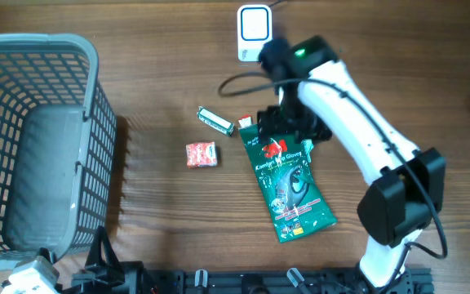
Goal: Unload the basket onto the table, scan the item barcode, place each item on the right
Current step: 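Reach the right gripper to the green 3M gloves bag and grasp it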
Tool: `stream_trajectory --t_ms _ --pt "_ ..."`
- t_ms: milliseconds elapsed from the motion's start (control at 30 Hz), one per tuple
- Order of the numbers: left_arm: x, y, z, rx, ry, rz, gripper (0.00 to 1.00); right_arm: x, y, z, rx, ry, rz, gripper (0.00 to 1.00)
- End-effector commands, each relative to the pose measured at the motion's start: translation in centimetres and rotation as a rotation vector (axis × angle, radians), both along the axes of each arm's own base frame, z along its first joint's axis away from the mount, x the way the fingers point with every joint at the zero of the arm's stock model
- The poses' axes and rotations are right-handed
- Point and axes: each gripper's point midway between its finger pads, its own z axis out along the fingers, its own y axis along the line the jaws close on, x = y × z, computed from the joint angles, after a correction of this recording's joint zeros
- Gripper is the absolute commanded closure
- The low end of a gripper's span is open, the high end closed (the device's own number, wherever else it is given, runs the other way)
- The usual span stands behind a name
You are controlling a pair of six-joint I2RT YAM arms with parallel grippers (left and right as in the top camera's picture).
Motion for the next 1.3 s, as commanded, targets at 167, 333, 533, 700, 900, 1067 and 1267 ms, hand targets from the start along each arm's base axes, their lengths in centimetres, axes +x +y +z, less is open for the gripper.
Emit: stream_trajectory --t_ms 167,333,533,700,900,1067,1267 --pt "-0.1 -0.2 0.1 -0.003 -0.010 -0.012 0.00 -4.5 -1.3 -6.5 -0.078 0.116 -0.035 0.00" --pt "-0.1 -0.2 0.1 -0.003 -0.010 -0.012 0.00 -5.7 0.1 -8.2 -0.101 0.086 0.066 0.00" --pt "-0.1 -0.2 0.1 -0.003 -0.010 -0.012 0.00 -4.4 0.5 -11.9 -0.085 -0.037 0.091 0.00" --pt "-0.1 -0.2 0.1 -0.003 -0.010 -0.012 0.00 -5.0 -0.7 -13.9 -0.104 -0.051 0.042 0.21" --pt "-0.1 -0.2 0.1 -0.003 -0.010 -0.012 0.00 -4.6 1.8 -11.6 -0.013 -0.008 -0.005 0.96" --pt "-0.1 -0.2 0.1 -0.003 -0.009 -0.012 0.00 -3.6 4.5 -6.3 0.095 0.009 -0.013 0.96" --pt "-0.1 -0.2 0.1 -0.003 -0.010 -0.012 0.00 -3.2 8.9 2.4 0.557 0.037 0.078 0.96"
